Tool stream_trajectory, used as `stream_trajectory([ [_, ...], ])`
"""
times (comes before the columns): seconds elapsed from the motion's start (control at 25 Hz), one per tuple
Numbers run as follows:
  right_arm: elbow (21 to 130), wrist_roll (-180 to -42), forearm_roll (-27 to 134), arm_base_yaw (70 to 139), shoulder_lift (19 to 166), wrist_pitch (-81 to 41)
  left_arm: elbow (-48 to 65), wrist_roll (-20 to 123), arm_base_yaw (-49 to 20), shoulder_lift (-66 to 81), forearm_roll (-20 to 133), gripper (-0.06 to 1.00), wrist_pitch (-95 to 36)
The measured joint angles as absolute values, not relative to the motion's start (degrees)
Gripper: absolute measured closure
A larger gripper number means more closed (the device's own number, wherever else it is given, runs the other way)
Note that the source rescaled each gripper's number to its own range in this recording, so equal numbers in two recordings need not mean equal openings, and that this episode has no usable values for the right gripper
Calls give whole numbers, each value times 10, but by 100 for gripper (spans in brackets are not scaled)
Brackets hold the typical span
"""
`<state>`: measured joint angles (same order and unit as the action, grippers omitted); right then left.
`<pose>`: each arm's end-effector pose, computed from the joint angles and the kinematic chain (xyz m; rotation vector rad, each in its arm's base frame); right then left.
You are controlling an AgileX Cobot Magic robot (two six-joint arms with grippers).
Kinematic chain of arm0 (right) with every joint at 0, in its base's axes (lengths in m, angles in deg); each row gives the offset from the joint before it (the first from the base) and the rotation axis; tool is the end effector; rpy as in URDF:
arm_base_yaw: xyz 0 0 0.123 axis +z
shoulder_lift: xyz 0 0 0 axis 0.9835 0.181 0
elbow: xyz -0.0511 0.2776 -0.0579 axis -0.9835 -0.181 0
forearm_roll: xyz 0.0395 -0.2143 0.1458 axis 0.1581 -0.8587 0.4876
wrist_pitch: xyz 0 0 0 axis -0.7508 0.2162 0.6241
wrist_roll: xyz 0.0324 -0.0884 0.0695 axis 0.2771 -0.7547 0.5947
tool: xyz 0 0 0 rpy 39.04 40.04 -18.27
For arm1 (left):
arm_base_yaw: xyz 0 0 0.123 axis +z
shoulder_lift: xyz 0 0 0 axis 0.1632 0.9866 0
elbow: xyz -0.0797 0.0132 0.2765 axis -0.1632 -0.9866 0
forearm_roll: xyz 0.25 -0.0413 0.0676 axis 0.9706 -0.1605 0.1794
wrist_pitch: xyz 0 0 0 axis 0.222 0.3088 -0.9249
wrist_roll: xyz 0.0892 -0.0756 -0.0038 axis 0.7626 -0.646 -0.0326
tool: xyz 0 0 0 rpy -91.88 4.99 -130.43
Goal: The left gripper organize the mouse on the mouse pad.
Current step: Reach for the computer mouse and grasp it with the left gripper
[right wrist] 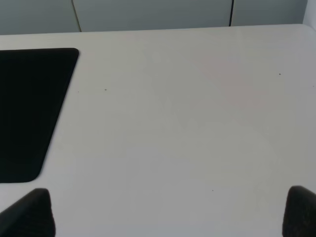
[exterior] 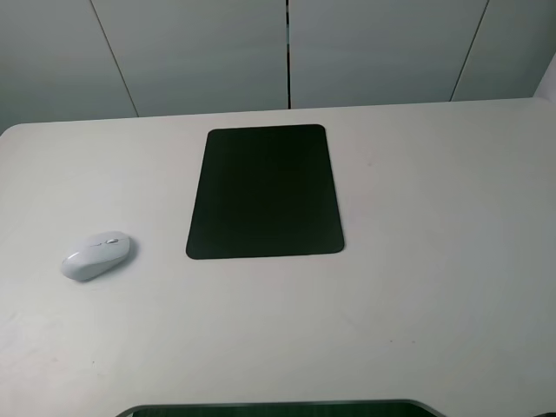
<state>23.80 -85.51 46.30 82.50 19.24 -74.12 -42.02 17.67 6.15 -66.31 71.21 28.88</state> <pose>0.0218 0.0025 0.2664 -0.0128 2.0850 0.0692 0.0215 0.0009 0.2723 0.0633 2.0465 -0.0072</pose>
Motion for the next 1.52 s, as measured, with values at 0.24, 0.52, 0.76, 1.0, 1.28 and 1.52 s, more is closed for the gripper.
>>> stream_trajectory([
  [0.24,238,-855,463,825,192,-741,-420,177,61,-663,712,-6,289],
  [0.52,238,-855,463,825,192,-741,-420,177,61,-663,712,-6,289],
  [0.76,238,-855,463,825,192,-741,-420,177,61,-663,712,-6,289],
  [1.0,238,-855,463,825,192,-741,-420,177,61,-663,712,-6,289],
  [1.28,238,-855,463,825,192,-741,-420,177,61,-663,712,-6,289],
  [1.52,238,-855,463,825,192,-741,-420,177,61,-663,712,-6,289],
])
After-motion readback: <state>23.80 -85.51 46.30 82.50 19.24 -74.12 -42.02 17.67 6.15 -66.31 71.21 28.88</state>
